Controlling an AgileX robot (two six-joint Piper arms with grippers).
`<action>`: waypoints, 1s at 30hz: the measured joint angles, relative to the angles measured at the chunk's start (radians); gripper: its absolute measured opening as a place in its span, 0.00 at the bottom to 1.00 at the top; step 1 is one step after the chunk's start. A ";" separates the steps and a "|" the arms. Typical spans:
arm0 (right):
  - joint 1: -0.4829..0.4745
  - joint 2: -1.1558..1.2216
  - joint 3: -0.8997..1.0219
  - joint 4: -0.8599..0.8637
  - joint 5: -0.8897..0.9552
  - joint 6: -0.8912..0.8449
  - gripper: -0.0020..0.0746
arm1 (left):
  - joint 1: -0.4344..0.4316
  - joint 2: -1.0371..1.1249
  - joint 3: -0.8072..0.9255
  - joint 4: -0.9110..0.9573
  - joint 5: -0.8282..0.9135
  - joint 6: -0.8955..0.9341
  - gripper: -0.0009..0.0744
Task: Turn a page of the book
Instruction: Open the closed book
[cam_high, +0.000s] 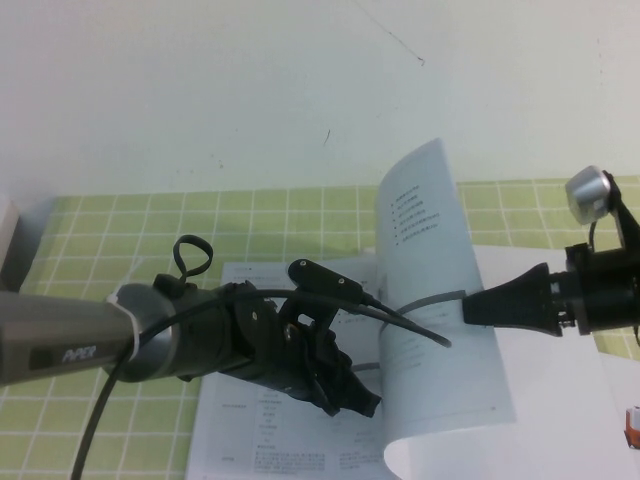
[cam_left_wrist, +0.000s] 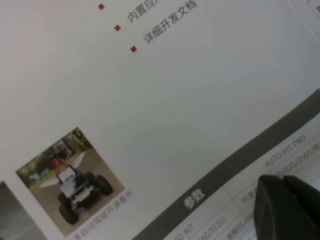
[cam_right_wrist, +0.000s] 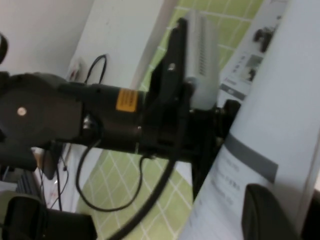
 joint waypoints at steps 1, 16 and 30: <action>0.016 0.000 0.000 0.008 0.000 -0.007 0.17 | 0.000 -0.002 0.000 0.002 -0.002 0.000 0.01; 0.161 0.000 0.000 0.167 -0.004 -0.113 0.15 | 0.056 -0.252 0.020 0.187 0.002 -0.053 0.01; 0.316 0.000 0.000 0.197 -0.171 -0.253 0.14 | 0.188 -0.535 0.020 0.384 0.133 -0.204 0.01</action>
